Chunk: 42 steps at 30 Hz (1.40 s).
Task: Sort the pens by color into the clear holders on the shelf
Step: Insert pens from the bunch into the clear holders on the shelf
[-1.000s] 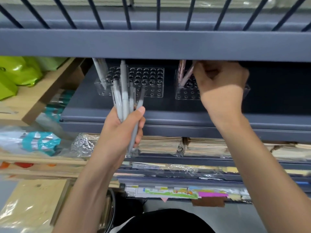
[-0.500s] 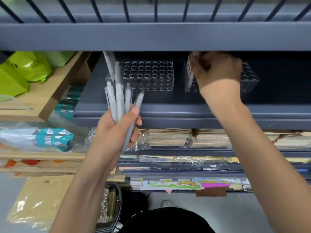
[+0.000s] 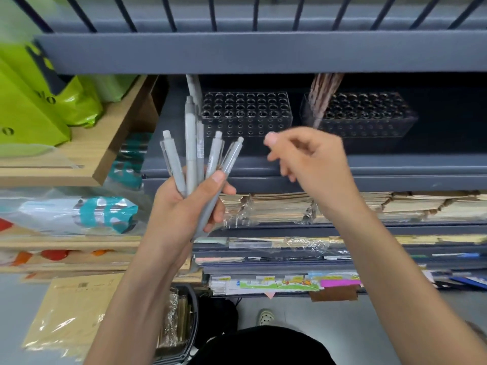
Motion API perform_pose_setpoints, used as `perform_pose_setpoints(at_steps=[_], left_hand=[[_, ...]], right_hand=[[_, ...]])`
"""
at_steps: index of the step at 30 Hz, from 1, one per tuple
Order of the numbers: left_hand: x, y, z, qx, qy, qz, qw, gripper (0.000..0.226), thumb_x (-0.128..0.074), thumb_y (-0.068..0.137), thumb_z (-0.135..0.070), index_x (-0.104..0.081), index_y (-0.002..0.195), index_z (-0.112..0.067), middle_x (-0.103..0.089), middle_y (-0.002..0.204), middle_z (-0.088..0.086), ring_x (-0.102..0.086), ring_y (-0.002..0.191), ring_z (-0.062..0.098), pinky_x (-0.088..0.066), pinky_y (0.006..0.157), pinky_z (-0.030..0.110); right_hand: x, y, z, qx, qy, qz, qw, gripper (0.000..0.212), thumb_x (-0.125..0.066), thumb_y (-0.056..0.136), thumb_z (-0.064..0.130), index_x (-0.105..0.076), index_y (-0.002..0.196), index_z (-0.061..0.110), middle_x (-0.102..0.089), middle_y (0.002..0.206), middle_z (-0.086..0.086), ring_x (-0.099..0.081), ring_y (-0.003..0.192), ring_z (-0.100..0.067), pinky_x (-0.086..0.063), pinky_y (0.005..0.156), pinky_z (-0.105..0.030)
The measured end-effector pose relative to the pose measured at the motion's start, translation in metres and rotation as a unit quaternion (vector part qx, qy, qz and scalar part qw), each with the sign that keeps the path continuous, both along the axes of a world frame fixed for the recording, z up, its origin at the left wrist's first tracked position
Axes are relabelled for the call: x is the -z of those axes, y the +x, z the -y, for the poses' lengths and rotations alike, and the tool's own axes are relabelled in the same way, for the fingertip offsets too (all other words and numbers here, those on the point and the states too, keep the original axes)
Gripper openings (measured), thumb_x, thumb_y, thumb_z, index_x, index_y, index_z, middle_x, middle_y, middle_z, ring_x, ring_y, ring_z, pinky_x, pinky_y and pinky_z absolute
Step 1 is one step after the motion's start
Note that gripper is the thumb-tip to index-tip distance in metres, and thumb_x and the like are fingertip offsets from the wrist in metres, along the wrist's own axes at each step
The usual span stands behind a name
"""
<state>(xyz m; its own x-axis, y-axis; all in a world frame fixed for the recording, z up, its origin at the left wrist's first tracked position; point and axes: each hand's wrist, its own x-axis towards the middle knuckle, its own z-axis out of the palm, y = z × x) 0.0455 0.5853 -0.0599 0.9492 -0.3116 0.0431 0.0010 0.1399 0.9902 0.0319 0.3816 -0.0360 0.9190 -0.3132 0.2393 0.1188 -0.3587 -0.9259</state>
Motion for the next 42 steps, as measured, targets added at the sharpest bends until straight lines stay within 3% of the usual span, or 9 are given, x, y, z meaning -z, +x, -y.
perform_pose_setpoints(at_steps=[4, 12, 18, 24, 29, 32, 34, 39, 42], left_hand=[[0.002, -0.001, -0.011, 0.009, -0.009, 0.008, 1.000, 0.024, -0.065, 0.092, -0.033, -0.073, 0.086, -0.011, -0.069, 0.070, 0.008, -0.053, 0.046, 0.017, -0.039, 0.039, 0.020], [0.005, -0.001, -0.032, 0.016, -0.007, 0.018, 1.000, 0.018, -0.065, 0.091, -0.036, -0.077, 0.090, -0.023, -0.072, 0.084, 0.018, -0.059, 0.048, 0.019, -0.043, 0.040, 0.024], [0.012, 0.001, -0.052, -0.054, -0.066, -0.036, 0.996, 0.024, -0.062, 0.093, -0.033, -0.058, 0.107, -0.014, -0.077, 0.097, 0.013, -0.058, 0.045, 0.017, -0.041, 0.038, 0.023], [0.013, 0.001, -0.071, -0.059, -0.073, -0.029, 0.995, 0.019, -0.060, 0.096, -0.034, -0.057, 0.094, -0.015, -0.076, 0.100, 0.016, -0.056, 0.044, 0.014, -0.041, 0.039, 0.022], [0.011, -0.004, -0.077, -0.067, -0.077, -0.048, 0.994, 0.026, -0.060, 0.094, -0.033, -0.056, 0.098, -0.007, -0.077, 0.099, 0.017, -0.056, 0.042, 0.013, -0.040, 0.037, 0.020], [0.012, -0.006, -0.080, -0.077, -0.076, -0.044, 0.993, 0.030, -0.060, 0.093, -0.033, -0.057, 0.099, -0.004, -0.077, 0.099, 0.018, -0.054, 0.042, 0.013, -0.038, 0.036, 0.021], [0.013, -0.006, -0.083, -0.082, -0.075, -0.040, 0.993, 0.032, -0.061, 0.094, -0.034, -0.058, 0.101, -0.003, -0.076, 0.099, 0.019, -0.054, 0.042, 0.014, -0.039, 0.037, 0.021], [0.014, -0.007, -0.087, -0.098, -0.066, -0.050, 0.992, 0.032, -0.061, 0.095, -0.033, -0.057, 0.105, -0.002, -0.076, 0.100, 0.018, -0.055, 0.045, 0.015, -0.040, 0.038, 0.021], [0.014, -0.009, -0.086, -0.093, -0.062, -0.056, 0.992, 0.027, -0.059, 0.096, -0.031, -0.058, 0.103, -0.004, -0.076, 0.098, 0.018, -0.056, 0.046, 0.016, -0.041, 0.038, 0.022]], right_hand=[[0.003, 0.001, -0.027, -0.116, 0.067, -0.027, 0.991, 0.016, -0.073, 0.083, 0.038, -0.076, 0.082, 0.022, -0.072, 0.073, 0.000, -0.054, 0.054, -0.007, -0.043, 0.049, -0.018], [0.002, 0.006, -0.053, -0.181, 0.122, -0.082, 0.972, 0.009, -0.074, 0.085, 0.023, -0.075, 0.083, 0.014, -0.072, 0.076, -0.003, -0.058, 0.062, -0.013, -0.046, 0.052, -0.025], [-0.013, 0.020, -0.060, -0.109, 0.273, 0.009, 0.956, 0.007, -0.055, 0.097, 0.007, -0.059, 0.093, 0.004, -0.069, 0.087, -0.019, -0.061, 0.063, -0.022, -0.051, 0.053, -0.027], [-0.036, 0.053, -0.053, 0.001, 0.206, 0.146, 0.968, 0.011, -0.050, 0.096, 0.004, -0.061, 0.094, 0.008, -0.072, 0.085, -0.006, -0.062, 0.070, -0.017, -0.054, 0.064, -0.032], [-0.040, 0.082, -0.053, 0.064, 0.097, 0.136, 0.984, 0.022, -0.055, 0.089, 0.013, -0.061, 0.072, 0.025, -0.069, 0.064, 0.017, -0.063, 0.060, -0.004, -0.052, 0.068, -0.026], [-0.040, 0.099, -0.057, 0.062, 0.037, 0.101, 0.992, 0.017, -0.055, 0.085, 0.020, -0.062, 0.071, 0.027, -0.071, 0.074, 0.011, -0.067, 0.076, -0.014, -0.053, 0.086, -0.042], [-0.039, 0.107, -0.062, 0.057, -0.053, 0.061, 0.995, 0.024, -0.051, 0.087, 0.032, -0.067, 0.088, 0.014, -0.071, 0.096, -0.007, -0.066, 0.094, -0.028, -0.049, 0.095, -0.047], [-0.040, 0.114, -0.071, 0.029, -0.135, 0.024, 0.990, 0.037, -0.048, 0.095, 0.047, -0.066, 0.103, 0.017, -0.069, 0.106, -0.003, -0.064, 0.099, -0.020, -0.045, 0.091, -0.029], [-0.040, 0.117, -0.075, 0.028, -0.128, 0.027, 0.991, 0.037, -0.050, 0.095, 0.046, -0.066, 0.103, 0.014, -0.070, 0.102, -0.004, -0.064, 0.096, -0.021, -0.045, 0.089, -0.027]])
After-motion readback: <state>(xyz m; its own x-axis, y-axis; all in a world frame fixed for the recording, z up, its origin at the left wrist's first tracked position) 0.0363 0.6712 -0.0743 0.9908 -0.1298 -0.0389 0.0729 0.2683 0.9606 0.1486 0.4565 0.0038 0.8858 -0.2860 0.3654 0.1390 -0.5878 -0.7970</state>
